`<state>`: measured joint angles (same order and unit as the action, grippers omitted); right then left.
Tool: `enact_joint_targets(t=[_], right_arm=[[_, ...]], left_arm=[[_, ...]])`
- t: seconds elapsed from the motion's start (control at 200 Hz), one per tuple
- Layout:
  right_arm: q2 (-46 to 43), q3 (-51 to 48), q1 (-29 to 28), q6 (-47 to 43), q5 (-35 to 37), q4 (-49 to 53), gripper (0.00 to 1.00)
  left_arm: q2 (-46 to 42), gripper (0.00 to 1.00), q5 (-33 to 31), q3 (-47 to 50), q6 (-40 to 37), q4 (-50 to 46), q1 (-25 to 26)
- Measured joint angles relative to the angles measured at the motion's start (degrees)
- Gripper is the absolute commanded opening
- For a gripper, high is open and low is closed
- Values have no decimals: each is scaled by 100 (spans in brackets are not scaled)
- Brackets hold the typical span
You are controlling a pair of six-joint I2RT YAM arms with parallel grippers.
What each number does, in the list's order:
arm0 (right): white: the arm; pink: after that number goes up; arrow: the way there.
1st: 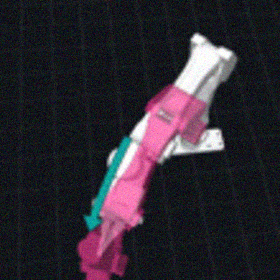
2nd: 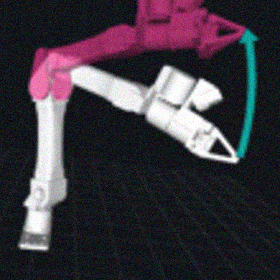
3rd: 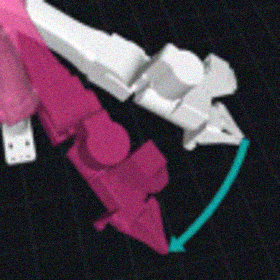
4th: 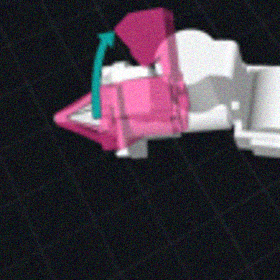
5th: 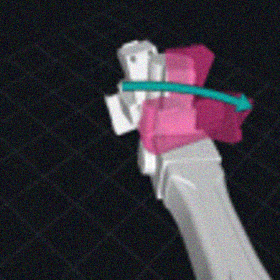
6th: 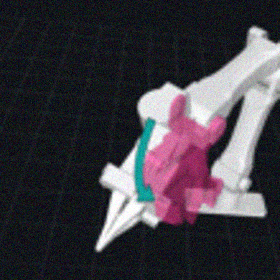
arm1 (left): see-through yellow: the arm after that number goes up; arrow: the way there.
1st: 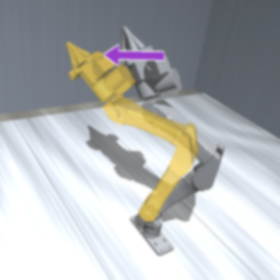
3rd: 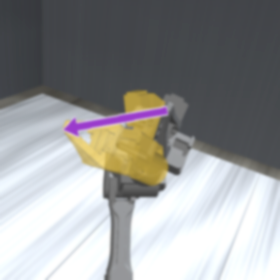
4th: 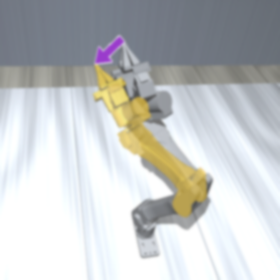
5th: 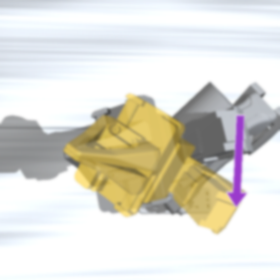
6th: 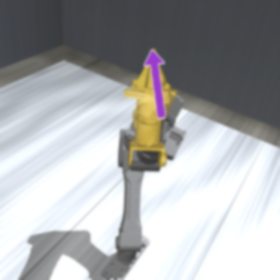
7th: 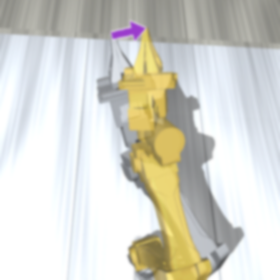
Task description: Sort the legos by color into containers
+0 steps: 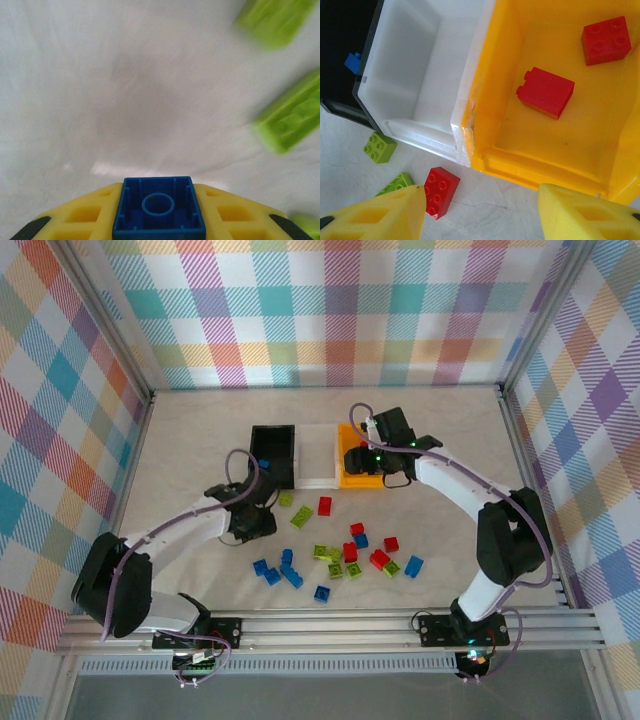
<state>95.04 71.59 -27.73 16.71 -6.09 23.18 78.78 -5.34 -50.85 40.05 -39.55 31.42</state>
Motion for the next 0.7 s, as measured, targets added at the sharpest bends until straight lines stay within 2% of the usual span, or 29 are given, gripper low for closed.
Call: enact_joint_targets(t=[0.11,0.235,0.54,0.615,0.7], right_arm=[[-105,-107,0,28,-2,-2,61],[-153,-249,0,44,-2,0,61],[-208,-446,0,63,-7,20,61],[-295,-551,0,66,-22,31,61],[-439,-669,0,66,-46,63,62]], left_arm=[[114,28,-66,-896,-90,17,-472],[748,28,-358,-2004,-223,92,-837],[2953,28,-831,-3705,-387,50,-1029],[3322,33,-870,-4009,-387,0,-1036],[3563,51,-868,-4258,-385,-70,-1043]])
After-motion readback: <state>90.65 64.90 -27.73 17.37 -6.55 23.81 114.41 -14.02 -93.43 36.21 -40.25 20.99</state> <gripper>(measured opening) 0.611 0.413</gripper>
